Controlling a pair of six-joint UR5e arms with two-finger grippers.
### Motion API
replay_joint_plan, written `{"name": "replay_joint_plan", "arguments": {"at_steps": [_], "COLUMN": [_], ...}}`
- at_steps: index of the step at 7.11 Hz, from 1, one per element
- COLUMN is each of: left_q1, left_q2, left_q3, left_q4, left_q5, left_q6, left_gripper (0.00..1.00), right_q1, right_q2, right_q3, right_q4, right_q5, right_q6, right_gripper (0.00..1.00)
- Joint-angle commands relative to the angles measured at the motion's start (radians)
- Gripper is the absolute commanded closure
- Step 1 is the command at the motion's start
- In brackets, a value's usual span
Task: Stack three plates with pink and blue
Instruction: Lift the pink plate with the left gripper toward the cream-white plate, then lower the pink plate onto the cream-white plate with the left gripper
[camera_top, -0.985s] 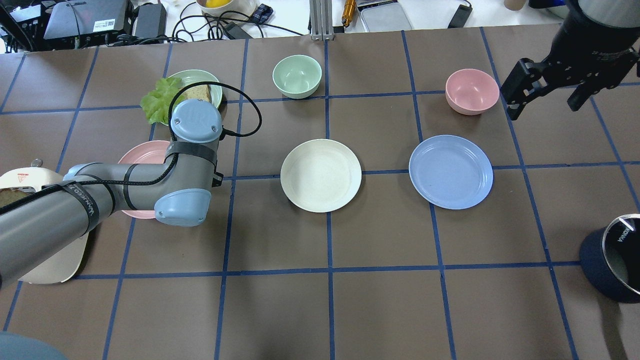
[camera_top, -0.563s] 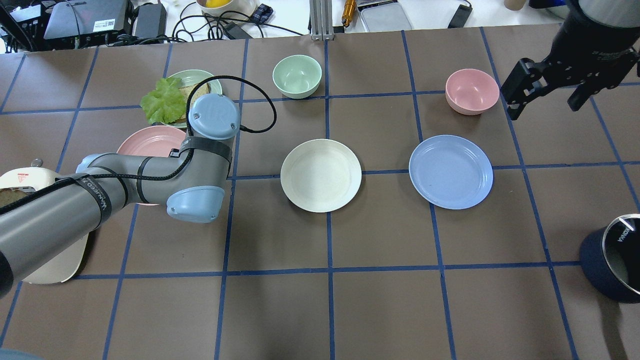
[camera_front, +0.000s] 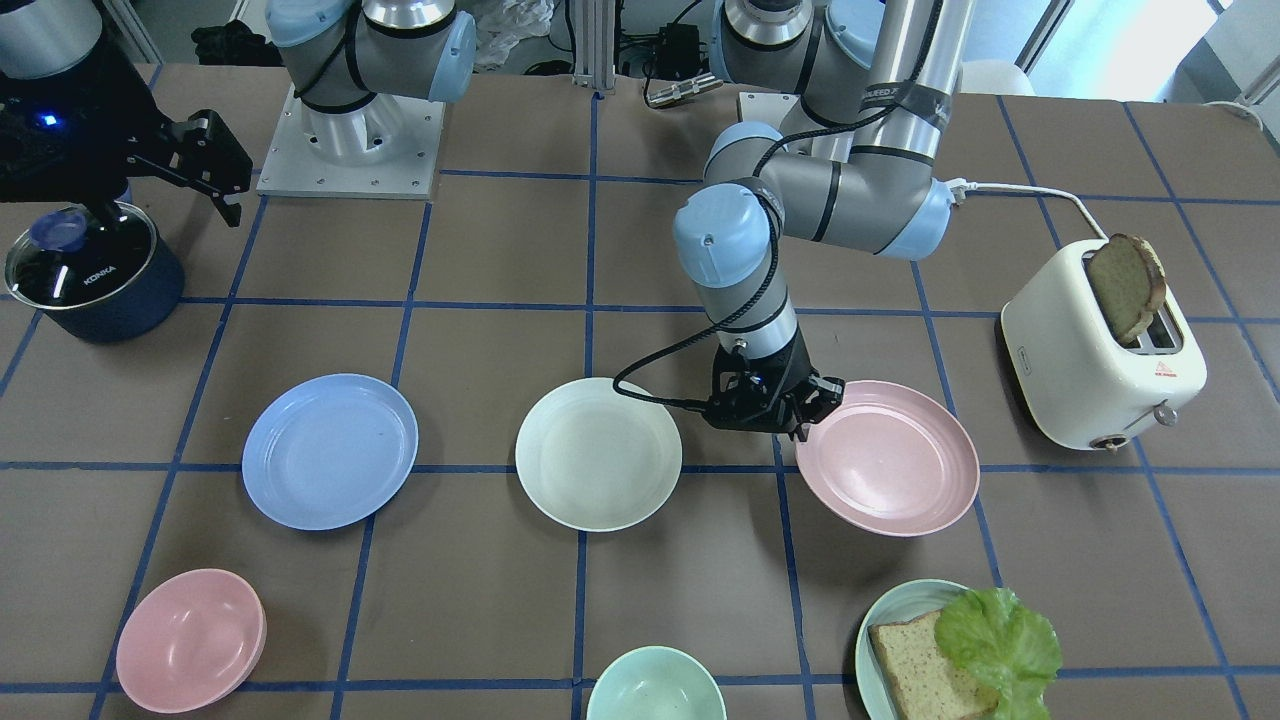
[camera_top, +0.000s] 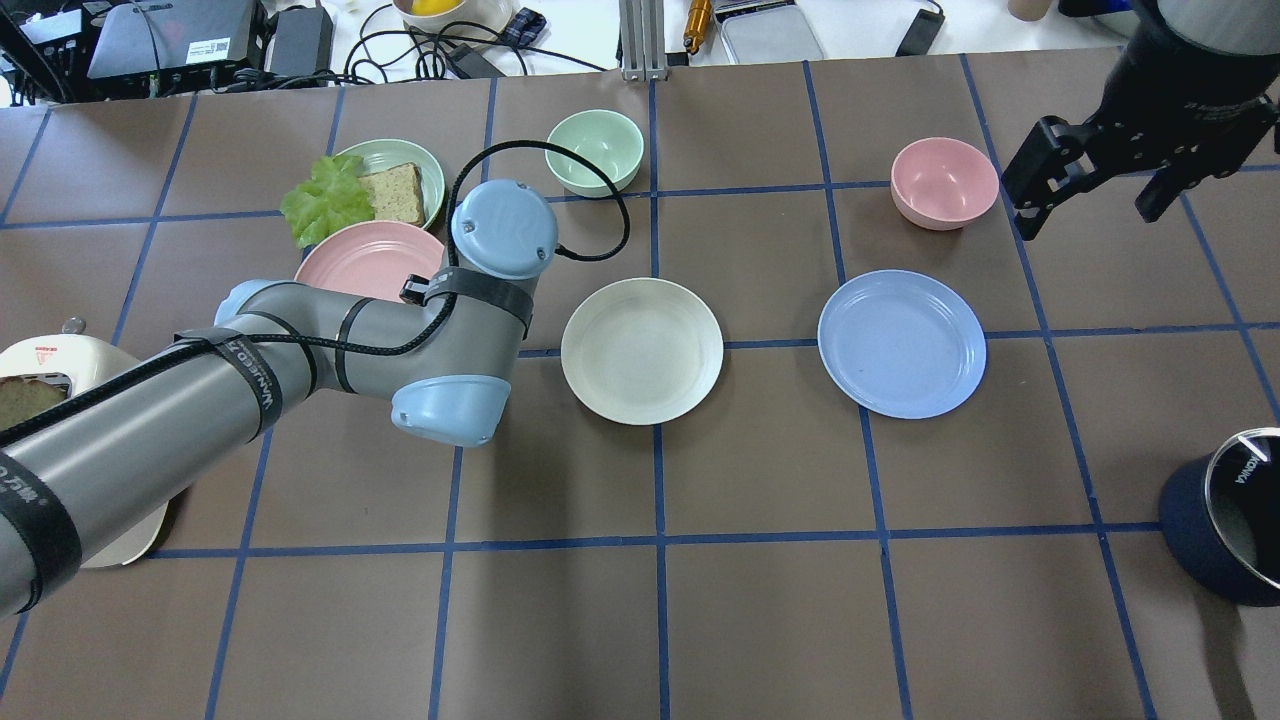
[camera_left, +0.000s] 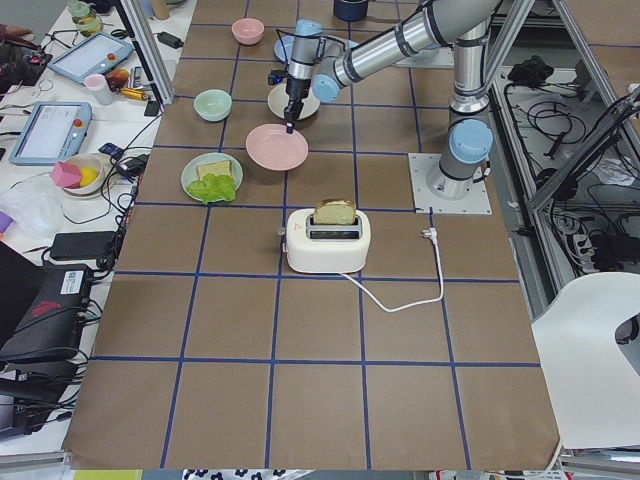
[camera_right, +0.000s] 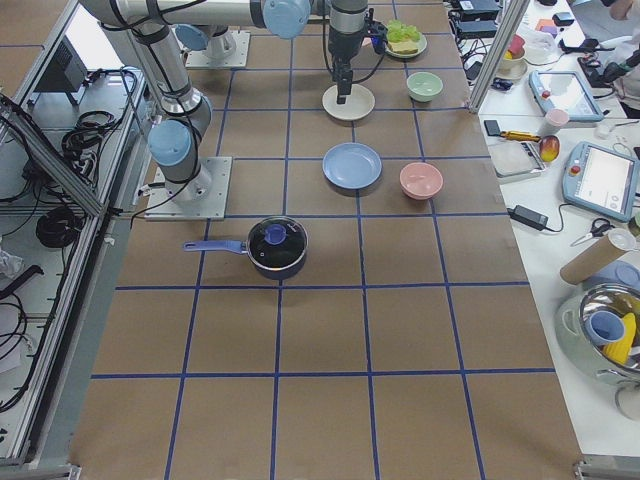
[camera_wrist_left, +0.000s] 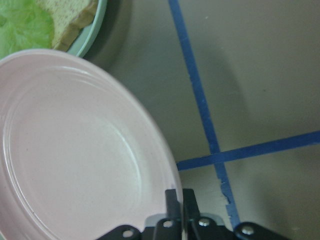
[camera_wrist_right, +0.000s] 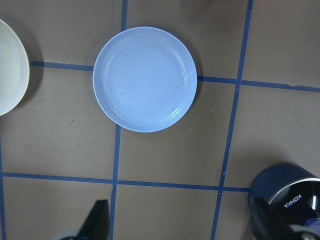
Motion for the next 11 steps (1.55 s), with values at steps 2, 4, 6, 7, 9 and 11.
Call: {"name": "replay_joint_plan", "arguments": {"at_steps": [2, 4, 6, 7, 9, 11], "left_q1": [-0.157, -0.225, -0.278, -0.291, -0.337, -0.360], "left_q2": [-0.010, -0.008, -0.019, -0.026, -0.048, -0.069], "left_q3": [0.010, 0.019, 0.062, 0.081, 0.101, 0.107], "left_q4": [-0.001, -0.001, -0.014, -0.040, -0.048, -0.047], "left_q5": [-0.012, -0.038, -0.065, -0.076, -0.101, -0.104], "left_q6": [-0.001, -0.001, -0.001, -0.001, 0.011, 0.046], "left_gripper": [1.00, 1.00, 1.00, 1.00, 1.00, 1.00], "right_q1": [0.000, 0.000, 0.000, 0.000, 0.000, 0.000], "right_q2": [-0.001, -0.001, -0.001, -0.001, -0.001, -0.001], "right_q3": [0.000, 0.000, 0.000, 0.000, 0.000, 0.000], "right_q4": [0.000, 0.000, 0.000, 0.000, 0.000, 0.000], "right_q5": [0.000, -0.001, -0.001, -0.001, -0.001, -0.003], "right_q6": [0.000, 0.000, 0.000, 0.000, 0.000, 0.000], "right_gripper": [0.00, 0.00, 0.00, 0.00, 0.00, 0.00]}}
